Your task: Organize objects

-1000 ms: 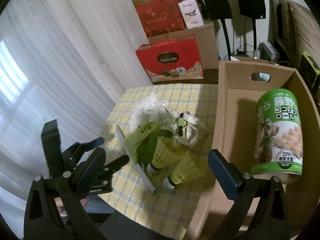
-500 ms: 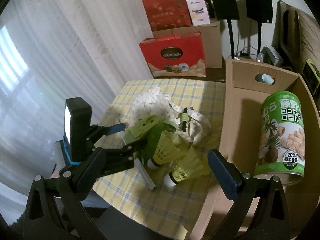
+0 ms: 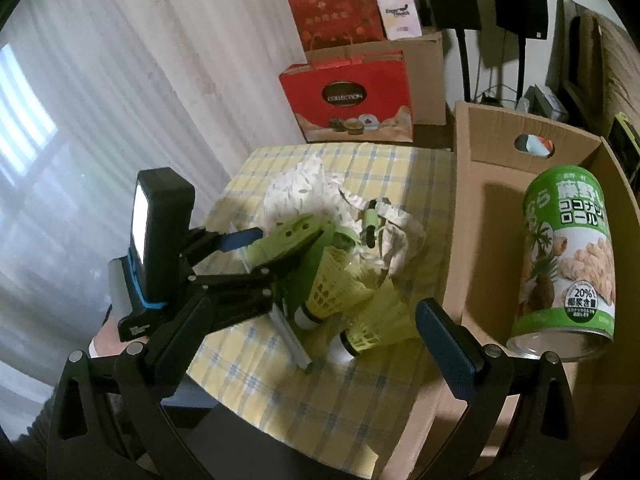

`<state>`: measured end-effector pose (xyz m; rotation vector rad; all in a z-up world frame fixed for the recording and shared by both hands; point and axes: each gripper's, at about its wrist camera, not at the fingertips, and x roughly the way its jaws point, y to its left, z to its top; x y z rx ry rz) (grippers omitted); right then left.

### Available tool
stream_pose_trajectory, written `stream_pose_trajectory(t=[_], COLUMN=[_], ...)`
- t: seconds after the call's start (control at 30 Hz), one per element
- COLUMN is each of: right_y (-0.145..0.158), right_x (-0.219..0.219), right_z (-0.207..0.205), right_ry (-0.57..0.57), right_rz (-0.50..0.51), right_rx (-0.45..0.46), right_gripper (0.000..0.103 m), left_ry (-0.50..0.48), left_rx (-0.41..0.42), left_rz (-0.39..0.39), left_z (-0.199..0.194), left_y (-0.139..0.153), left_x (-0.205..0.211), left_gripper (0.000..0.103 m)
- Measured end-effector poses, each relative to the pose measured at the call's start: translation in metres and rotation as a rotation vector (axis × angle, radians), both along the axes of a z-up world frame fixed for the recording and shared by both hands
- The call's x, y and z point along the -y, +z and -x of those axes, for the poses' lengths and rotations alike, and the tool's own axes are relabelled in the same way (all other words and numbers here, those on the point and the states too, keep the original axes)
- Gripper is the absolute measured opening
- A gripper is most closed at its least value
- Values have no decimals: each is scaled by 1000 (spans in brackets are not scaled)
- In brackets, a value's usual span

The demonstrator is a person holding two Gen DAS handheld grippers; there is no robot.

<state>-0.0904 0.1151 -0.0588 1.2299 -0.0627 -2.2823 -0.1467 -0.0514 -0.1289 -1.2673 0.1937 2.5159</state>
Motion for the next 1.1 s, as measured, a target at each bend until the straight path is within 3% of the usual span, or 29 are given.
stream_pose_trajectory(t=[0.27, 0.6, 0.83, 1.1], right_y=[-6, -32, -61, -79], right_x=[11, 48, 68, 69], right_z=[-7, -20, -22, -18], right_ry=[47, 170, 221, 227], right_rz=[-27, -120, -243, -264], right_rx=[-6, -3, -1, 19], right_gripper=[102, 102, 92, 83], left_ry=[20, 26, 5, -26], left_rx=[-42, -77, -77, -77], left_rz=[-31, -124, -154, -177], left_z=[-12, -31, -37, -42], left_y=[9, 18, 18, 17], left_x=[9, 34, 43, 49], left_gripper=[44, 41, 41, 41])
